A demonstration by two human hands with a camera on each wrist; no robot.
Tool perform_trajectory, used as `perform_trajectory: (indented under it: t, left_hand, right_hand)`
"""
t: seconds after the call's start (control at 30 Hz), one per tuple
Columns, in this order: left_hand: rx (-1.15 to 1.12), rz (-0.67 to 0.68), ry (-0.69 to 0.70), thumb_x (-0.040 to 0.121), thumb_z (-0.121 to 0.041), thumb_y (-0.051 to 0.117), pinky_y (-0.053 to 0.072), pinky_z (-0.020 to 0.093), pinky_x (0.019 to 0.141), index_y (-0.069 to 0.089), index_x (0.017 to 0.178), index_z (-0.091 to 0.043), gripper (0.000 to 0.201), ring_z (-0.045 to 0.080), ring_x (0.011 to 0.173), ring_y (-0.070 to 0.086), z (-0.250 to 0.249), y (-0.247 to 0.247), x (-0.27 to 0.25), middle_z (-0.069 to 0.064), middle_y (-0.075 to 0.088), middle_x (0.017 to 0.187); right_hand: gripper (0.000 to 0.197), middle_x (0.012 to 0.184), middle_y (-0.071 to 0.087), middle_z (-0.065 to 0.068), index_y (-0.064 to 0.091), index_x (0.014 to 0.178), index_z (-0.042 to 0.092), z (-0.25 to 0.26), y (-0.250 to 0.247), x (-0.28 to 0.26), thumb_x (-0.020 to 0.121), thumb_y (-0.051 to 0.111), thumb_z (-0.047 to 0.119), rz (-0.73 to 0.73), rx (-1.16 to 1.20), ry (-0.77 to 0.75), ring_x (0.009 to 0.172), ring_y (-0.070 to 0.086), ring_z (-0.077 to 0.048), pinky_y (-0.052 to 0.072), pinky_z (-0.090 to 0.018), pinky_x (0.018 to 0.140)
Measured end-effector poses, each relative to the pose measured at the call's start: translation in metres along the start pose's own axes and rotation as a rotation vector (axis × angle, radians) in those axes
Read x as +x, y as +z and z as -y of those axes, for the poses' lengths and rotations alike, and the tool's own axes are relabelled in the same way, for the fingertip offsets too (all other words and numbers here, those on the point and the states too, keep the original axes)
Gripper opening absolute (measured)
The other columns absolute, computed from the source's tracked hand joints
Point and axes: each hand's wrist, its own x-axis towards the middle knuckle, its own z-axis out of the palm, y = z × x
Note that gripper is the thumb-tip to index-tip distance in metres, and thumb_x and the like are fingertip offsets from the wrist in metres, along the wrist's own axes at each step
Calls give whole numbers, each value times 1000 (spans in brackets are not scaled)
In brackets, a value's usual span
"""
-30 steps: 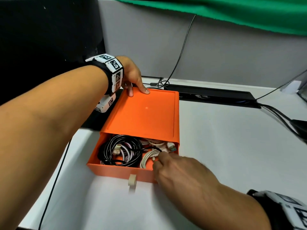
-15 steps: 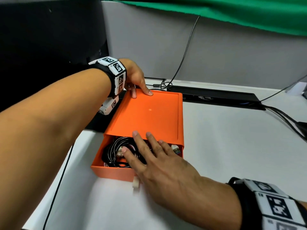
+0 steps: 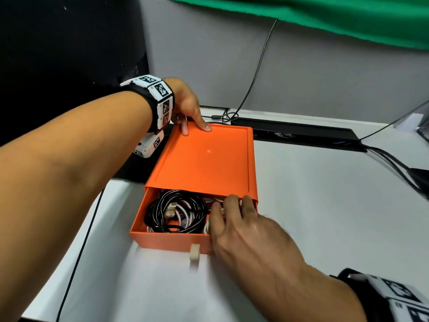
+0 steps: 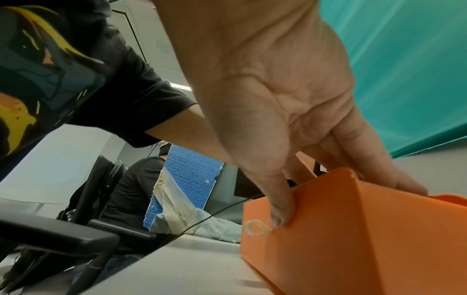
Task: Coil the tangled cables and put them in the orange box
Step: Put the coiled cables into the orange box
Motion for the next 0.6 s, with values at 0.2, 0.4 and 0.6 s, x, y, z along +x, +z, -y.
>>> perform_trajectory:
  t: [0.2, 0.4, 0.6]
  left_hand:
    - [-15, 1, 0, 44, -59, 90, 42, 27, 65, 75, 114, -16, 84, 16, 75, 66, -3, 2, -8, 7, 72, 124]
    - [-10, -14, 5, 37, -59, 94, 43, 28, 64, 74, 115, -15, 92, 18, 76, 65, -3, 2, -9, 9, 72, 124]
    - [-17, 0, -18, 19, -65, 97, 43, 28, 68, 74, 117, -16, 112, 18, 82, 60, 0, 0, -1, 4, 71, 127]
  right_hand:
    - [15, 64, 62, -10, 72, 73, 12, -5, -6, 4, 62, 80, 19, 146, 108, -60, 51, 58, -26, 32, -29, 39]
    - [19, 74, 61, -7, 70, 83, 14, 2, -21, 18, 66, 60, 15, 170, 172, -43, 55, 60, -25, 21, -27, 42]
    - [55, 147, 48, -22, 42, 148, 2, 23, -16, 38, 97, 25, 11, -15, 172, -207, 123, 56, -40, 49, -45, 96]
